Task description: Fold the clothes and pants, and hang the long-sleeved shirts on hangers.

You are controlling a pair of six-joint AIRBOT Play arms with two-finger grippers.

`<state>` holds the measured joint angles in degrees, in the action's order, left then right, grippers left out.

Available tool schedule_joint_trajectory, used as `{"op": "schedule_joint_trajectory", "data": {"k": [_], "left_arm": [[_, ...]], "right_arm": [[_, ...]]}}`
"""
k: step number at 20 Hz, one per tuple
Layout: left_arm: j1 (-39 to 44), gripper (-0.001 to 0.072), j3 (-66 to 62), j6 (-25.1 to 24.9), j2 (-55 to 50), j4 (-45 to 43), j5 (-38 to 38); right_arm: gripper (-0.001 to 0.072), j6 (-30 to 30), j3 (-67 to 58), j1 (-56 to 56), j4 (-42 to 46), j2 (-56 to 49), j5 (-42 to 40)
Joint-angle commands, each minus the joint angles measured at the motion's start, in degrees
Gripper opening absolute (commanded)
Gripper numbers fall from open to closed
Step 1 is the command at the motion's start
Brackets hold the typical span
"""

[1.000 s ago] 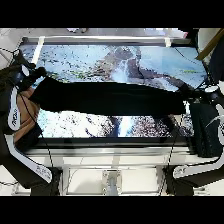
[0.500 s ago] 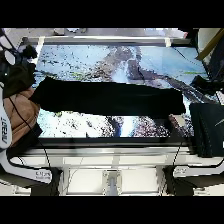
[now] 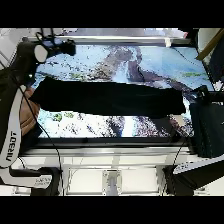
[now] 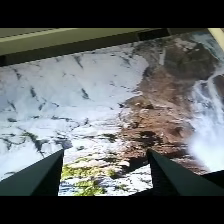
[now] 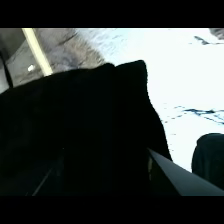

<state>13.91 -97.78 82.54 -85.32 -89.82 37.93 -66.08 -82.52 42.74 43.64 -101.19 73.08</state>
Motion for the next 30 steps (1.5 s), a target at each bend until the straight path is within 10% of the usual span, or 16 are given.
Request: {"op": "schedule_joint_trajectory", "data": {"k": [1,14,17,20,21,23,24,30], "left_arm": [[5.03,0.0602,-0.02,-1.18,0.02,-0.20,0.04],[5.75,0.0593,0.04,-0.70,-2.47,1.81,0.94],[5.90,0.0593,0.04,-0.70,-3.91,2.21,0.92],[6.73,0.0592,0.04,-0.72,-5.68,4.79,0.90],[7.30,0.0527,0.04,-0.72,-6.47,5.60,0.90],[8.72,0.0095,0.04,-0.74,-8.24,6.08,0.87],[9.68,0.0008,0.04,-0.74,-9.27,6.10,0.81],[18.12,0.0007,0.04,-0.74,-17.09,6.14,0.68]], "right_arm": [[0.0631,4.79,-0.37,1.03,-4.42,-5.57,2.75],[0.0644,6.36,-0.79,-4.35,3.02,-8.11,1.99],[0.0568,7.23,-0.79,-6.51,2.01,-8.11,3.87],[0.0260,8.48,-0.79,-8.00,-1.18,-8.11,4.11],[0.0060,8.96,-0.79,-8.50,-3.08,-8.11,4.04],[0.0024,10.67,-0.81,-8.92,-8.09,-8.00,4.68],[0.0024,11.13,-0.81,-8.92,-10.62,-7.72,5.44],[0.0023,9.66,-7.26,-11.10,-22.45,-2.34,18.71]]}}
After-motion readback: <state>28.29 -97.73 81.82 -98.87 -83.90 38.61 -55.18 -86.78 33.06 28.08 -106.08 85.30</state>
